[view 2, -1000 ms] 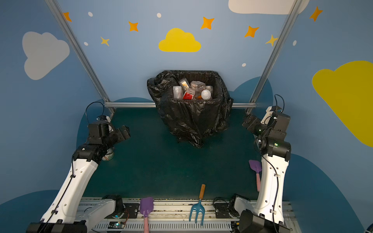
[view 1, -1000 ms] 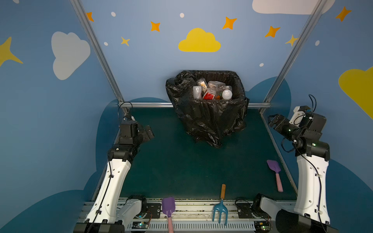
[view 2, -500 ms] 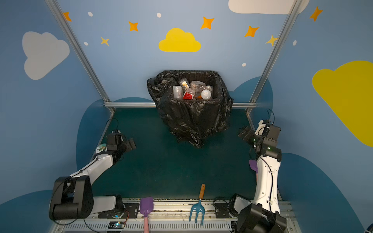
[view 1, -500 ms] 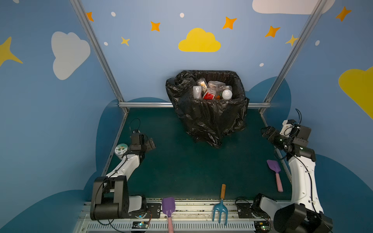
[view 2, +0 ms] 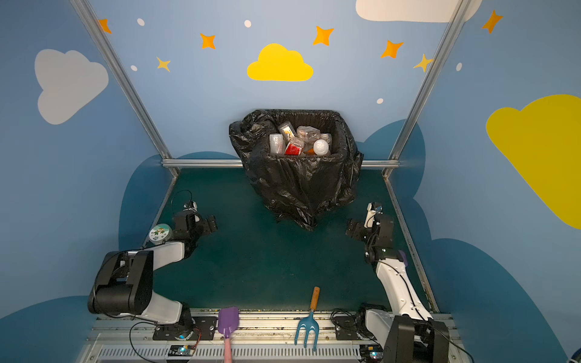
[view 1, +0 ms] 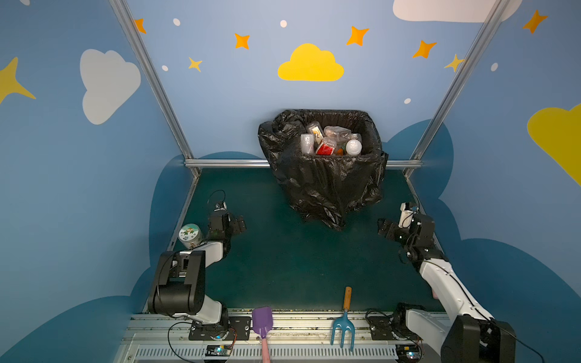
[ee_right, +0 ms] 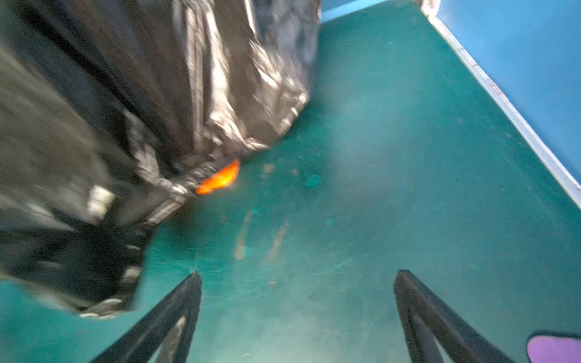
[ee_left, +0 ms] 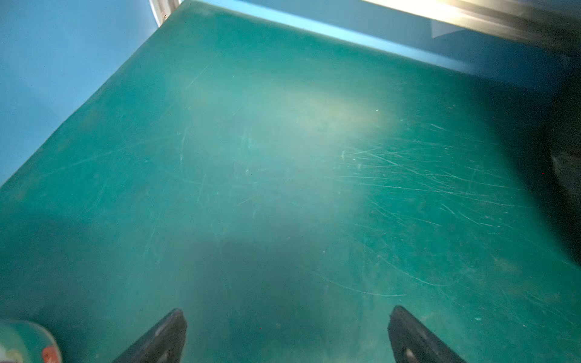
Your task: Throw the plastic bottles in the bin
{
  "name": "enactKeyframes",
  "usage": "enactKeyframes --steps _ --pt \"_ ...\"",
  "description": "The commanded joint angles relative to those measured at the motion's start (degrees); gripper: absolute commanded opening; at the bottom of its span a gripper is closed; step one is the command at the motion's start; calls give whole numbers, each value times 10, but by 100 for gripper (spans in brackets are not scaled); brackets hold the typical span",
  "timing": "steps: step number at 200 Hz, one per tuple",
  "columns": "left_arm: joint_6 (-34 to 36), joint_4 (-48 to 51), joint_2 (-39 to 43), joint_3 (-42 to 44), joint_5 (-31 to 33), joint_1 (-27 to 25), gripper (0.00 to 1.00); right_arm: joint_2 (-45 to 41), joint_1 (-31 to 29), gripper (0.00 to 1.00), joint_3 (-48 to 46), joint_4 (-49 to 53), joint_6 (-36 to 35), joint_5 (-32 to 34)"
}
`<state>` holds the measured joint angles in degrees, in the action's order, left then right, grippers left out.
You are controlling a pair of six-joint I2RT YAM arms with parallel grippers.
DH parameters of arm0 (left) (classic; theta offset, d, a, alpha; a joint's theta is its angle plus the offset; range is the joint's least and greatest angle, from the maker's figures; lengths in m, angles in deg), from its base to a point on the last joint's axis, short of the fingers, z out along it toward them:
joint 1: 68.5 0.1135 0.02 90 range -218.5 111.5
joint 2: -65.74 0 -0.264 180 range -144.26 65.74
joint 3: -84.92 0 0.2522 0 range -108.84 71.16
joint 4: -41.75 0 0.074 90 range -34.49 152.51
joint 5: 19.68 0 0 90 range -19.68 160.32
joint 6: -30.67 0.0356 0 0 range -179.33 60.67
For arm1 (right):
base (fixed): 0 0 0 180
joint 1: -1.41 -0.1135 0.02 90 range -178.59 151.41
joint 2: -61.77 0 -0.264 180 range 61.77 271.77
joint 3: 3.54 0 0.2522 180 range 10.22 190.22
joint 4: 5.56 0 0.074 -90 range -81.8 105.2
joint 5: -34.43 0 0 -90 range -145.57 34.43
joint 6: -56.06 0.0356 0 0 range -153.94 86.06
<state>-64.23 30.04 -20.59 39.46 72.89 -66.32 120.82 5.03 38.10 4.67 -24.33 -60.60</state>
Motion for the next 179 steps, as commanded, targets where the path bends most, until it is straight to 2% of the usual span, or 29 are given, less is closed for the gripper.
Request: enactKeyframes --steps 1,32,39,49,55,63,74,87,103,119,127,138,148,179 --pt "13 -14 -7 -12 -4 0 100 -4 -2 93 -53 -177 -31 42" --pt "43 -65 10 26 -37 -12 100 52 -8 93 -72 -238 -14 44" --pt "47 -125 5 61 -47 -11 100 65 -12 94 -78 -263 -18 52" --pt "21 -277 -22 120 -29 -12 100 87 -18 94 -85 -304 -27 63" --pt "17 -309 -33 128 -21 -11 100 101 -21 94 -87 -326 -36 68" --pt "14 -261 -27 108 -20 -9 100 123 -24 94 -85 -348 -45 70" --pt "30 -114 -4 53 -26 -7 100 154 -28 94 -75 -369 -58 73" --pt "9 -195 -18 81 -34 -1 100 195 -35 94 -56 -370 -64 74" --pt "34 -130 -2 62 -43 -2 100 254 -54 94 -63 -429 -81 92" --pt "32 -162 -6 74 -47 -3 100 300 -81 94 -76 -522 -99 140" --pt "36 -147 -2 69 -47 -4 100 287 -86 94 -73 -496 -102 149" --pt "28 -134 -12 57 -29 -4 100 271 -75 93 -38 -395 -80 155" --pt "27 -125 -16 49 -27 -3 100 278 -51 93 -50 -429 -73 101" --pt "28 -127 -15 52 -27 -4 100 274 -64 94 -45 -416 -80 123"
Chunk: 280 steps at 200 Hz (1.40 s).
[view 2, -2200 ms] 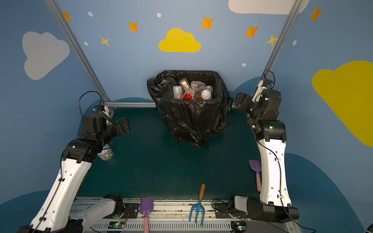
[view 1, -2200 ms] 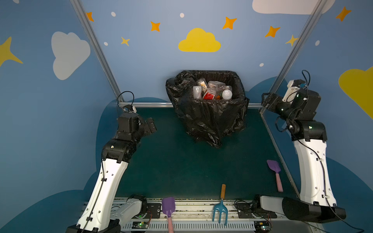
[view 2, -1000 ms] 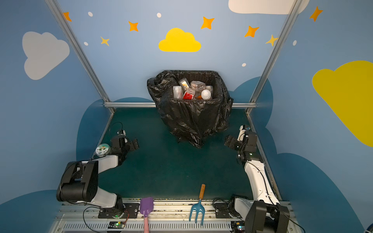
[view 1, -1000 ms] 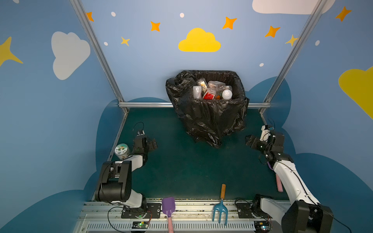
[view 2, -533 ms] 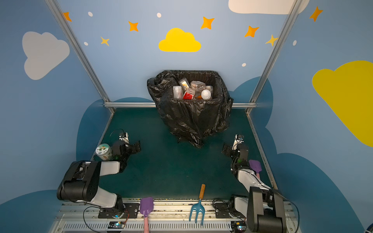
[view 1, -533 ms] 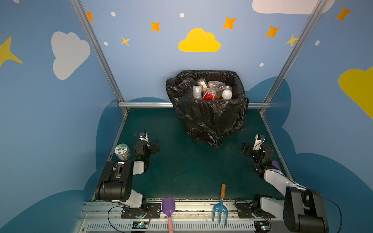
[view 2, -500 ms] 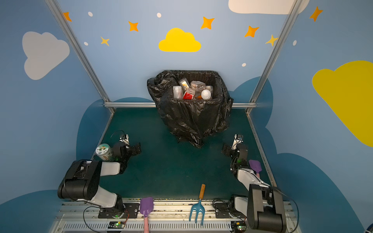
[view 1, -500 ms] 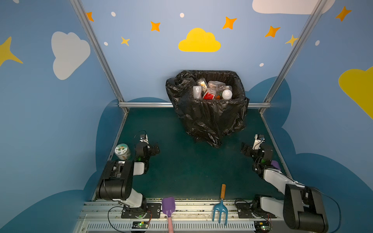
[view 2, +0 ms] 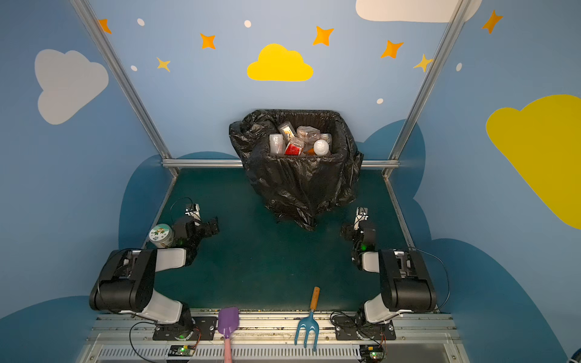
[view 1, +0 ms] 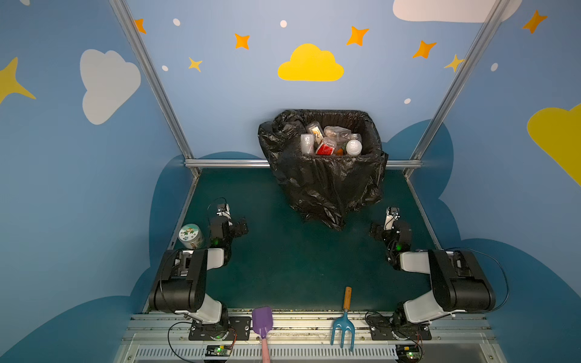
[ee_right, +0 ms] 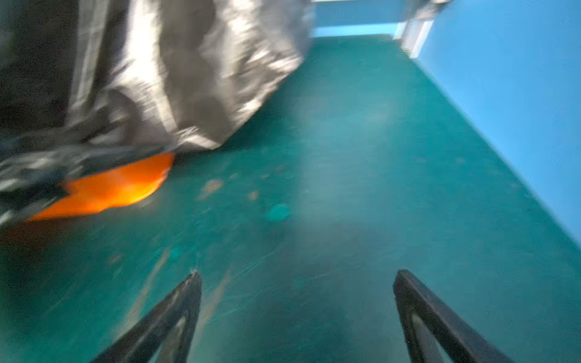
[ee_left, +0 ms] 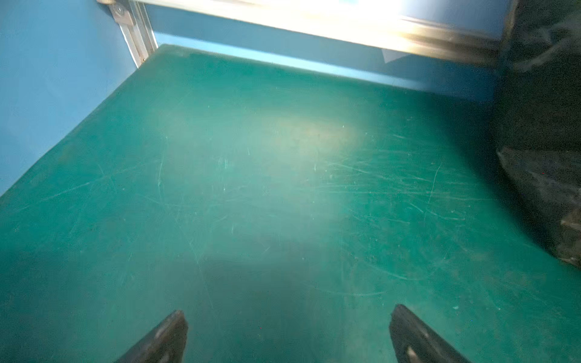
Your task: Throw the plastic bottles in the bin
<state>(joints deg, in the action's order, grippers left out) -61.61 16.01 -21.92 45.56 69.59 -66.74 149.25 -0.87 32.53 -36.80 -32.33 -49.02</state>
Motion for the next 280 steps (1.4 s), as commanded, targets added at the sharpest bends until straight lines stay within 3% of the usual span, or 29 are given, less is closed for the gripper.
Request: enactKeyframes --steps 1,280 --pt "2 13 -2 -10 6 0 100 -10 -5 93 12 2 1 8" --pt "6 21 -2 -13 7 -3 100 -8 -8 94 18 12 0 11"
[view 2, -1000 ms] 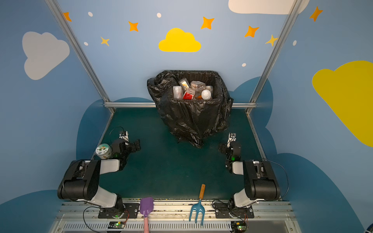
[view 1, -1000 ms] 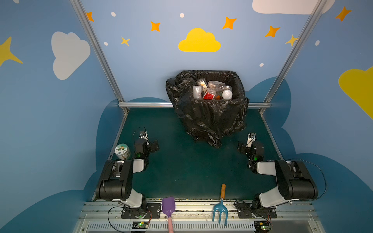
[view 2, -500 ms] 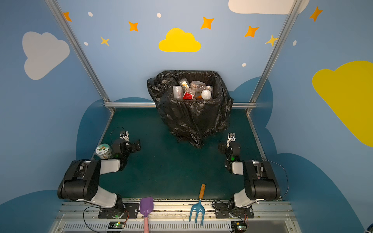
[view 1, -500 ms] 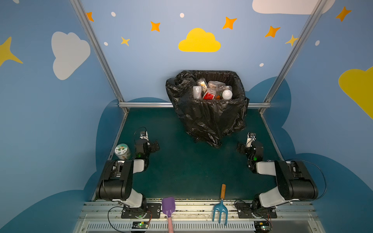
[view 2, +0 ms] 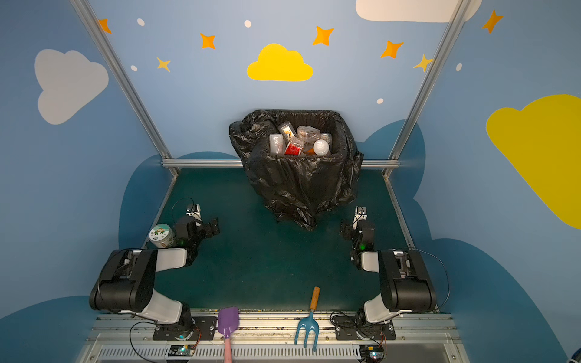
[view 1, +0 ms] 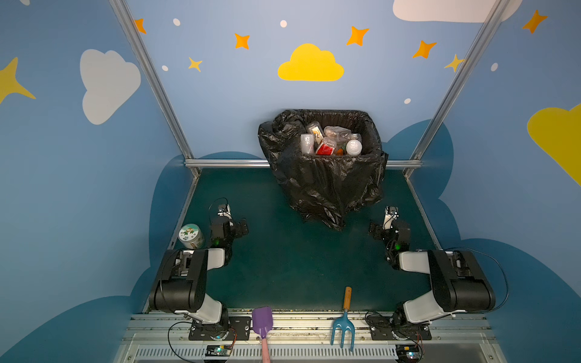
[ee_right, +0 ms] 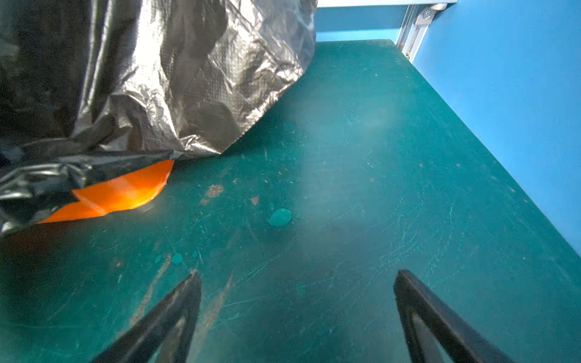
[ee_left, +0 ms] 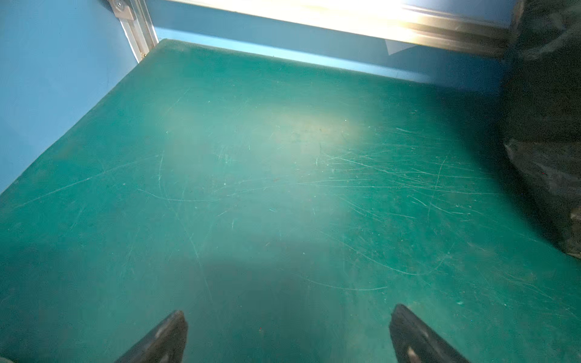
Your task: Throw the plastic bottles in the bin
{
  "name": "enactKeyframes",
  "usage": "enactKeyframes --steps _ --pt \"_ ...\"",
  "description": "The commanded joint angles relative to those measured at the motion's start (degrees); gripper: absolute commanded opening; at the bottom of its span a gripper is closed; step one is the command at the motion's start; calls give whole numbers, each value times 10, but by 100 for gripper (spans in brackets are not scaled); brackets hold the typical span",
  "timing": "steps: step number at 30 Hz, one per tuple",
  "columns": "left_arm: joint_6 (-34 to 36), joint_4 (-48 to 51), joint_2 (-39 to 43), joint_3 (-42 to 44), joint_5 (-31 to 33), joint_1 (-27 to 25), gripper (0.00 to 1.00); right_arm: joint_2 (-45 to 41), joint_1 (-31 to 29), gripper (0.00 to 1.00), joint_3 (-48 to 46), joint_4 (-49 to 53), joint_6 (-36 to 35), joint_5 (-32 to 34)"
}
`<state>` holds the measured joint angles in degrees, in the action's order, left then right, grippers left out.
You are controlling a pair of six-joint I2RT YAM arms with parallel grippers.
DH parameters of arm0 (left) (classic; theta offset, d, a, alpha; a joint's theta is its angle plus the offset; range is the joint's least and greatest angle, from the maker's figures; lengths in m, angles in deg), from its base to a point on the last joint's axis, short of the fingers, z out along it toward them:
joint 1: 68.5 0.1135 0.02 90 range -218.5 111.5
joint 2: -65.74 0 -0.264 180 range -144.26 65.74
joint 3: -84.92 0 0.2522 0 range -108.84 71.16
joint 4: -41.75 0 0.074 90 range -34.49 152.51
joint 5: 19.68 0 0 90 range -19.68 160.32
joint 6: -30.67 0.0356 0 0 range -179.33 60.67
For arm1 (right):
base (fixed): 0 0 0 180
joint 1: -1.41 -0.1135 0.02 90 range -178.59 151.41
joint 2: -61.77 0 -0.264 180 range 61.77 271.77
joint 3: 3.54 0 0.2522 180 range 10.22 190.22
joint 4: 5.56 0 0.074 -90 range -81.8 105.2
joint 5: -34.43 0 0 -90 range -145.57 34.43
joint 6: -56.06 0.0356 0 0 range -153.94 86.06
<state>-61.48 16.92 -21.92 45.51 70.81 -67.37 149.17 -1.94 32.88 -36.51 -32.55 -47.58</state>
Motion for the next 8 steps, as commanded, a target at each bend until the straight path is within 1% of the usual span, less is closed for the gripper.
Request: enactKeyframes --steps 1,8 --pt "4 11 -2 -12 -5 2 100 -7 3 94 14 9 2 -3" --pt "5 -6 9 1 -4 2 100 -11 1 94 7 0 0 -1"
